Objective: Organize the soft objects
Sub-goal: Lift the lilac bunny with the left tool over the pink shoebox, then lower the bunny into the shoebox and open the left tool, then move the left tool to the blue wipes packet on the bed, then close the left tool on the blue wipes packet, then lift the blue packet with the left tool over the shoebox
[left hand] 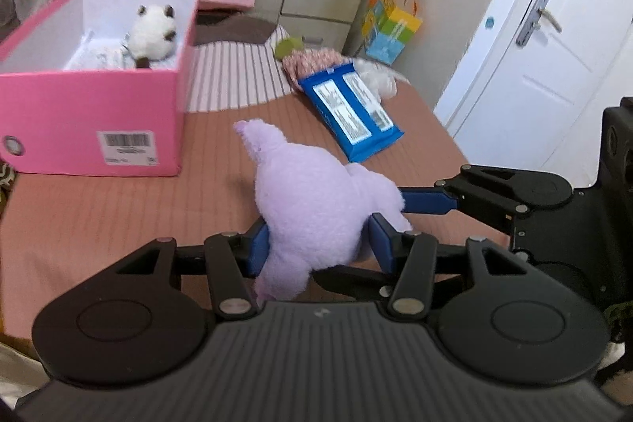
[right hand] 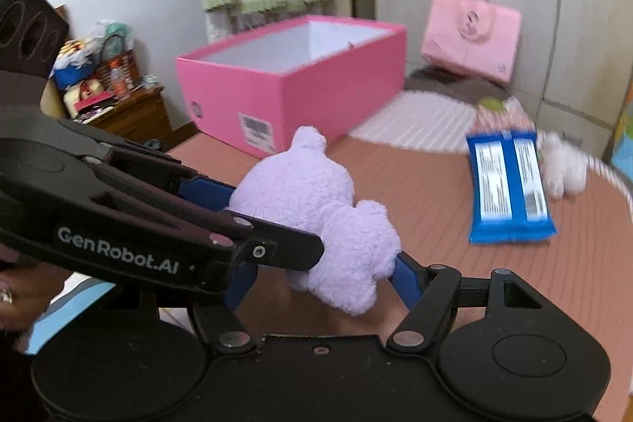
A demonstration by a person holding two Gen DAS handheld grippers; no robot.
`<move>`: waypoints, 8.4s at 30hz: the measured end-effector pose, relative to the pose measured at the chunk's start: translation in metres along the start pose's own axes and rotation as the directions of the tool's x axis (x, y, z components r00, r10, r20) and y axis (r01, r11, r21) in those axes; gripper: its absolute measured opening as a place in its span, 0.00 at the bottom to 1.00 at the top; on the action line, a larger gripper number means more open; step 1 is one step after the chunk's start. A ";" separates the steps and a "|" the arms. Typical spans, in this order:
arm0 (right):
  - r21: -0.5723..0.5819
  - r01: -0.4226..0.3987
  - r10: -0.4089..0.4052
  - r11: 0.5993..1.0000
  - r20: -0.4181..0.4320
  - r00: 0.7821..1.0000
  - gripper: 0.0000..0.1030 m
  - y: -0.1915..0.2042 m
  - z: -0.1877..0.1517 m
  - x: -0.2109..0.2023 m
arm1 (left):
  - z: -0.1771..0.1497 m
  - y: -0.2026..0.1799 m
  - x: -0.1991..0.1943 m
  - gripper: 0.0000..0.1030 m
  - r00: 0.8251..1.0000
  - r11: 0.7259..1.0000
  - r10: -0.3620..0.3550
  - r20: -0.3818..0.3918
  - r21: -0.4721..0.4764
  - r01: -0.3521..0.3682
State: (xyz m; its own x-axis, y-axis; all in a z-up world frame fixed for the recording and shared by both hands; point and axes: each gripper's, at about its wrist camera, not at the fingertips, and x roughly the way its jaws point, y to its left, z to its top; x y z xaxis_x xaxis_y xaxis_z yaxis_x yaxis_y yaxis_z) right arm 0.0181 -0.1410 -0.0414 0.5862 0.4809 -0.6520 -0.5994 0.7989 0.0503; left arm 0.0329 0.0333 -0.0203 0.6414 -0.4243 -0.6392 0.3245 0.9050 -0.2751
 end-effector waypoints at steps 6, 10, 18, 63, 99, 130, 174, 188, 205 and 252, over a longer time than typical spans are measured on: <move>-0.071 -0.033 0.038 0.997 0.060 0.997 0.74 0.024 0.019 -0.013 | 0.008 0.010 -0.036 0.52 0.999 1.000 0.014 0.037 0.021 -0.014; -0.106 -0.061 0.072 0.992 0.104 0.992 0.75 0.033 0.038 -0.012 | 0.021 0.023 -0.055 0.52 0.998 0.999 0.025 0.055 0.037 -0.027; -0.129 -0.121 0.143 0.984 0.178 0.974 0.75 0.040 0.091 0.012 | 0.063 0.057 -0.074 0.52 0.987 0.994 0.091 0.135 0.053 -0.099; -0.135 -0.171 0.164 0.976 -0.058 0.985 0.79 -0.012 0.194 0.156 | 0.154 0.145 -0.013 0.62 0.956 0.964 0.263 0.129 -0.005 -0.264; -0.162 0.149 -0.125 0.975 0.149 0.981 0.82 -0.058 0.056 -0.049 | 0.093 -0.030 -0.018 0.64 0.998 0.941 -0.068 0.016 0.334 0.058; -0.125 0.320 -0.309 0.939 0.099 0.946 0.82 -0.120 0.005 0.081 | 0.091 -0.012 0.180 0.57 0.994 0.994 -0.106 0.022 0.013 0.105; 0.190 0.153 -0.172 0.970 0.090 0.981 0.70 -0.109 -0.023 0.069 | 0.039 -0.032 0.162 0.39 0.999 0.998 -0.049 0.015 0.039 0.048; 0.087 0.117 -0.121 0.989 0.041 0.992 0.74 -0.064 -0.018 0.057 | 0.022 -0.017 0.111 0.39 0.998 0.999 -0.051 -0.023 0.012 0.051; -0.042 0.003 -0.001 0.999 0.043 0.999 0.68 -0.005 0.006 0.013 | 0.018 0.000 0.020 0.39 0.996 0.998 -0.062 -0.062 0.018 0.063; -0.058 -0.162 0.163 0.985 0.017 0.987 0.73 -0.007 0.221 0.202 | 0.184 0.212 0.064 0.42 0.992 0.974 0.115 0.060 -0.201 -0.101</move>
State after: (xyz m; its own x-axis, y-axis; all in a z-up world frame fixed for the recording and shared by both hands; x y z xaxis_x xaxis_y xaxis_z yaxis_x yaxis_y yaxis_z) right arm 0.2610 0.0305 -0.0061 0.4898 0.6104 -0.6225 -0.7169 0.6883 0.1108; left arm 0.2709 0.1920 0.0129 0.7148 -0.3186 -0.6225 0.1118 0.9308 -0.3479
